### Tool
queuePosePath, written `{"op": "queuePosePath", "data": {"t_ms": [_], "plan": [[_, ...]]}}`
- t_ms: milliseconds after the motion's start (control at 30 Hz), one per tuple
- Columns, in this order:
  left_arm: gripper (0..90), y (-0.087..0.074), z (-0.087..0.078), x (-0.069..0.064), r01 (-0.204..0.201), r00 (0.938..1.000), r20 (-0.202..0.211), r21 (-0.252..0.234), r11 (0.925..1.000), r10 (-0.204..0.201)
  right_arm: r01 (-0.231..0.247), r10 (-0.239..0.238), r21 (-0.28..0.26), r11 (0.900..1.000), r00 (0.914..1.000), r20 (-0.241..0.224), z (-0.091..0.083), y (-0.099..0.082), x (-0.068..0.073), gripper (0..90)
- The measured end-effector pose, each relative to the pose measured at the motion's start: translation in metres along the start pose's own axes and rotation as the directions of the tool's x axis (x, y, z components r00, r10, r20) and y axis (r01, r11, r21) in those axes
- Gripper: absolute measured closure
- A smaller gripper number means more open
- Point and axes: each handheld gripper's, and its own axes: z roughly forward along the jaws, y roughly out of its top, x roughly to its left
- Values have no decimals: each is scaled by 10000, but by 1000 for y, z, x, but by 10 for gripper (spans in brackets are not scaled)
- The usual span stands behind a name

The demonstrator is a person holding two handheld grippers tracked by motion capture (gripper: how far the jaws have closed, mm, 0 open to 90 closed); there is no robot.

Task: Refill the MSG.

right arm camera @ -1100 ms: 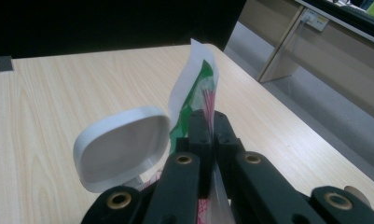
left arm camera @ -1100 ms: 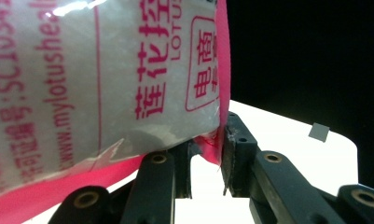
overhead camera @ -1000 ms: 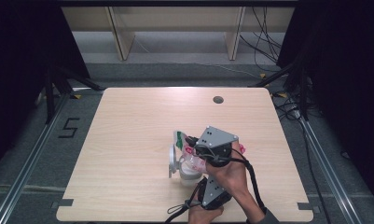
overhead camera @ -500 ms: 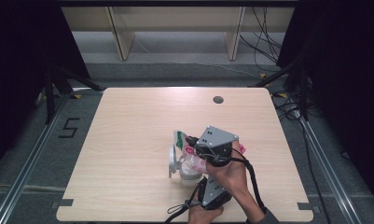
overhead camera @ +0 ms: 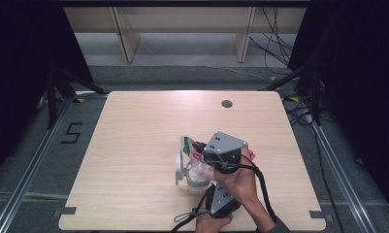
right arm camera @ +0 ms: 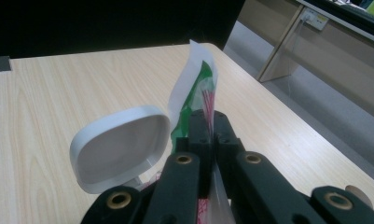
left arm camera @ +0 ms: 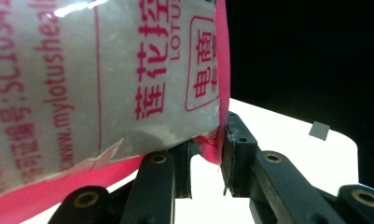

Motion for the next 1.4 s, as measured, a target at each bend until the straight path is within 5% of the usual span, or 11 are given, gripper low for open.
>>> {"op": "queuePosePath", "data": {"t_ms": [1400], "plan": [[753,0,0,0,47,10000,-32,-8,10000,-47,-42,42,17,10000,9999,-105,2,0,0,899]]}}
